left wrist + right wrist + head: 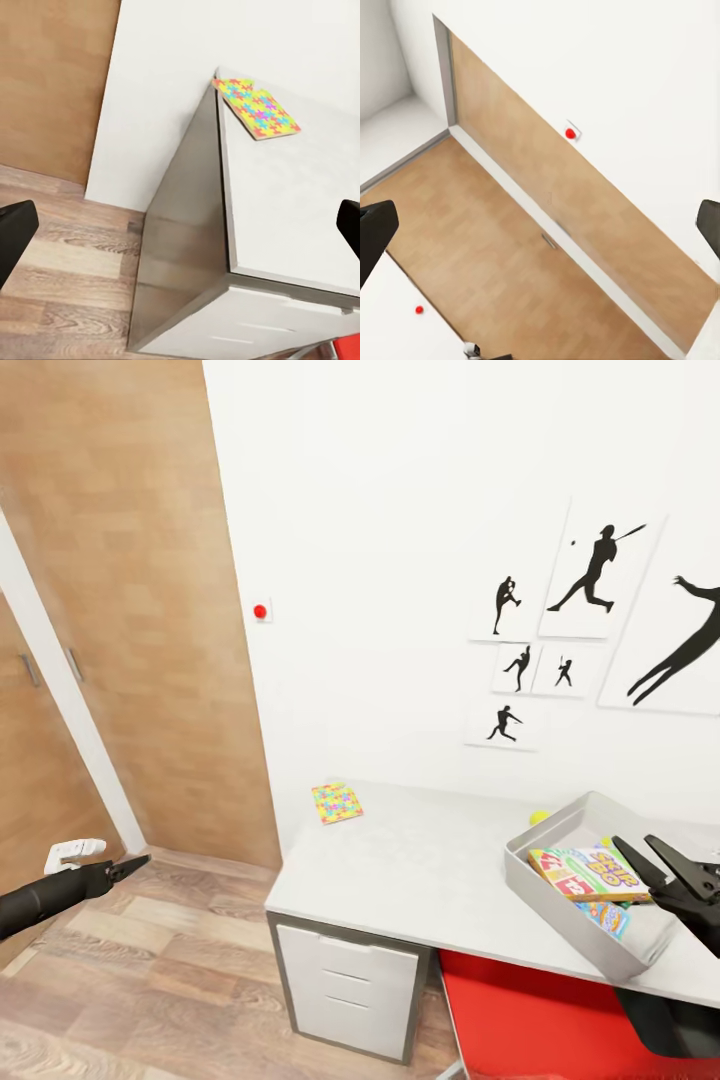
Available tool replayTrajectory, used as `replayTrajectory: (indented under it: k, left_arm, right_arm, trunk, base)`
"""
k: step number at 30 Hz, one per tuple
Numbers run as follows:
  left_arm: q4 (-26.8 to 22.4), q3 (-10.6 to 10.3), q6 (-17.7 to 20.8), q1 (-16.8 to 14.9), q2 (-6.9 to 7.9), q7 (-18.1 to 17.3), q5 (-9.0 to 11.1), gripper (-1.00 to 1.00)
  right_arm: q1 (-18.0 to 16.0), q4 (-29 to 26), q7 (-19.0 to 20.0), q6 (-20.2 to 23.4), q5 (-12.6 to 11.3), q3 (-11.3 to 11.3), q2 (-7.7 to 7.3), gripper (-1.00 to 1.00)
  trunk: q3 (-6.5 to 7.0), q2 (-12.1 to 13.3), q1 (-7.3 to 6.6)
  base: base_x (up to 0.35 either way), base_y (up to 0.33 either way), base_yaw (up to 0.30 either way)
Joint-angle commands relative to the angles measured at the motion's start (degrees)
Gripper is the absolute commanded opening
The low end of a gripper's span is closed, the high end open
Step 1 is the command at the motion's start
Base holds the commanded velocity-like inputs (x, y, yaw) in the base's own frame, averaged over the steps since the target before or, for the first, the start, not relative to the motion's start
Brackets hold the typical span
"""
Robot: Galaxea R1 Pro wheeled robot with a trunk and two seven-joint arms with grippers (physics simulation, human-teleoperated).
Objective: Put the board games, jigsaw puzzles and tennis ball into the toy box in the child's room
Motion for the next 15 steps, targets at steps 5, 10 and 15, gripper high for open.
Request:
replayTrajectory:
  k: [5, 10, 15]
  left_arm:
    - [0.0, 0.1, 0.4, 0.0, 0.02, -0.1, 0.4, 1.0]
    - [0.0, 0.1, 0.4, 0.0, 0.05, -0.1, 0.4, 1.0]
    - [0.0, 0.1, 0.3, 0.0, 0.06, -0.1, 0.4, 1.0]
  right_arm:
    - [-0.1, 0.0, -1.2, 0.4, -0.2, 0.0, 0.0, 1.0]
    - [-0.1, 0.0, -1.8, 0.5, -0.2, 0.0, -0.01, 1.0]
    - [-0.1, 0.0, -2.0, 0.6, -0.2, 0.0, -0.03, 1.0]
  trunk:
    - [-0.1, -0.1, 0.04]
    - [-0.08, -0.1, 0.04]
    - [-0.08, -0.1, 0.04]
  base:
    - [0.0, 0.273, -0.203]
    - [0.0, 0.287, -0.254]
    - [0.004, 0.292, -0.271]
